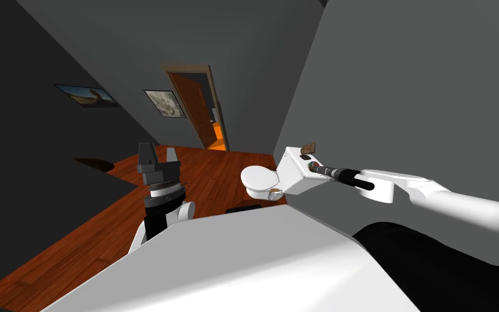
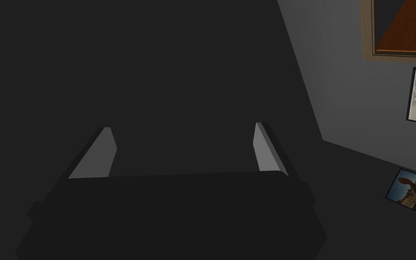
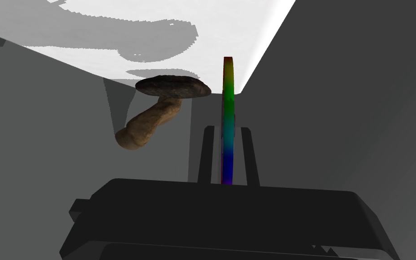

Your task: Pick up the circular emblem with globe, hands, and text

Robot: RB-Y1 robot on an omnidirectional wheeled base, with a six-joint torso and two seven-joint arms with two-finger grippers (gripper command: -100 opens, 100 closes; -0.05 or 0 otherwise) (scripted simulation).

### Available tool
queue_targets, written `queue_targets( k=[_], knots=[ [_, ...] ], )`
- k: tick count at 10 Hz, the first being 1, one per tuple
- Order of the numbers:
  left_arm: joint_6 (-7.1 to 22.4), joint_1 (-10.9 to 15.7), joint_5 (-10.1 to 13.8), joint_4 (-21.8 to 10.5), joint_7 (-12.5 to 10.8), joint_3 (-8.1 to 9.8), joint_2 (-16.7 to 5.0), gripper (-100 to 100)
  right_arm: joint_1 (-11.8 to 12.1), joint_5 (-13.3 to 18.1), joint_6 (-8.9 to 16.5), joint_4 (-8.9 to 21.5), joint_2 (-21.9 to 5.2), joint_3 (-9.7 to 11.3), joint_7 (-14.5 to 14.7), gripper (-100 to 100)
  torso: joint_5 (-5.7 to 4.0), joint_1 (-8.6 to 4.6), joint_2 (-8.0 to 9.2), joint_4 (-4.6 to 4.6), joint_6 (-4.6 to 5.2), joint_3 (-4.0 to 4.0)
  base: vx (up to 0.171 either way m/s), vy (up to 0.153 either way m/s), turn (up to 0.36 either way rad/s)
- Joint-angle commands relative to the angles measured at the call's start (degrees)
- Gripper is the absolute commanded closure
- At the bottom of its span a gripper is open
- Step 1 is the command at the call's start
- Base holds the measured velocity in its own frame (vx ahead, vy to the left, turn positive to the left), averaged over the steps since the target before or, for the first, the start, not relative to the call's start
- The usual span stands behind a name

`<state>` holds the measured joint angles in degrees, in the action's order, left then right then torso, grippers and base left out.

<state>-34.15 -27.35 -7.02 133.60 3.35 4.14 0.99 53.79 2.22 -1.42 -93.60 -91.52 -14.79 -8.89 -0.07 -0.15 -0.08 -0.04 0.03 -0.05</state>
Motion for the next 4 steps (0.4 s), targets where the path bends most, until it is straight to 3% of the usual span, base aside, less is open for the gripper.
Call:
queue_targets(
  k=[1,2,3,4],
  knots=[
    [0.0,0.0,0.0,0.0,0.0,0.00,0.0,0,0.7,-0.2,0.7,-2.7,0.0,-0.5,0.2,100,0.00,0.00,0.00,0.00,0.00,0.00,0.013,-0.016,-0.010],
    [0.0,0.0,0.0,0.0,0.0,0.00,0.0,0,0.7,-0.2,0.7,-2.7,0.0,-0.5,0.2,100,-0.01,0.04,0.00,0.00,-0.06,0.00,0.002,-0.003,0.023],
    [0.0,0.0,0.0,0.0,0.0,0.00,0.0,0,-0.7,-0.2,0.3,-1.6,-0.2,1.0,0.2,100,0.00,0.09,0.03,0.02,-0.07,0.02,0.000,0.001,0.011],
    [0.0,0.0,0.0,0.0,0.0,0.00,0.0,0,-0.7,-0.2,0.4,-1.7,-0.2,1.0,0.2,0,0.01,0.08,0.06,0.04,-0.04,0.05,0.000,0.000,0.000]
  ],
)
